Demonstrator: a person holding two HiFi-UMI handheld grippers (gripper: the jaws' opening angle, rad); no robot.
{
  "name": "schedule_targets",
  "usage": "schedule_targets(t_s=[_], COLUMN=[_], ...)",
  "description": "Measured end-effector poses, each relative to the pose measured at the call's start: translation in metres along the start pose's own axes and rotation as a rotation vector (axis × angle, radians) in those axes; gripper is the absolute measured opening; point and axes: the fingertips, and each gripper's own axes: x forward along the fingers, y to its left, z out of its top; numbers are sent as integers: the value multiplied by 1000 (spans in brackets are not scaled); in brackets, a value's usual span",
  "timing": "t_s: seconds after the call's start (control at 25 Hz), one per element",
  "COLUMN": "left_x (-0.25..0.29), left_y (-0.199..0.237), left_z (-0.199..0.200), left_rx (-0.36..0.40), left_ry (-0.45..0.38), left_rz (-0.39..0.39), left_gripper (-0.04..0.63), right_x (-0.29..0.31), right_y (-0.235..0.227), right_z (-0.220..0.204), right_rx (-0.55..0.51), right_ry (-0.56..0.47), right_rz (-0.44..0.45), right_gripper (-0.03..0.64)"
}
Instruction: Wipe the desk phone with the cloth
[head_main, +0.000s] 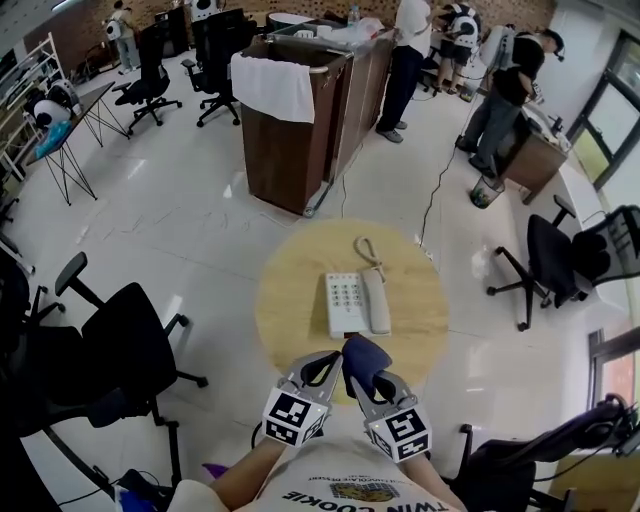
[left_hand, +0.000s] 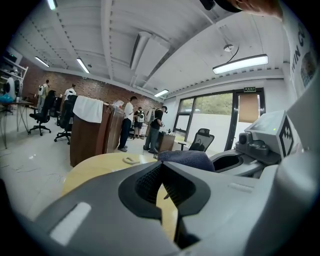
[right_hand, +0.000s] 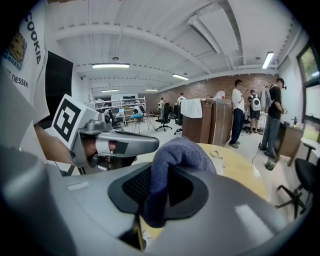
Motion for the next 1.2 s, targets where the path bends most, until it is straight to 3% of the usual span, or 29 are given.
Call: schedule_targets(t_s=[0.36, 0.6, 0.92, 1.2], left_x=[16, 33, 55, 59], left_y=[42, 48, 52, 52], left_z=[6, 12, 22, 28], left_rx=[18, 24, -56, -81], left_ry=[6, 9, -32, -60], left_rz=[-27, -22, 42, 140], left_gripper=[-9, -9, -9, -9], right_x=[51, 64, 108, 168], right_y=[-24, -65, -112, -137], right_z=[24, 43, 69, 62], right_rx=[-142, -251, -430, -595], right_ry=[28, 42, 93, 233], right_rz=[-6, -8, 139, 253], right_gripper=[64, 64, 64, 64])
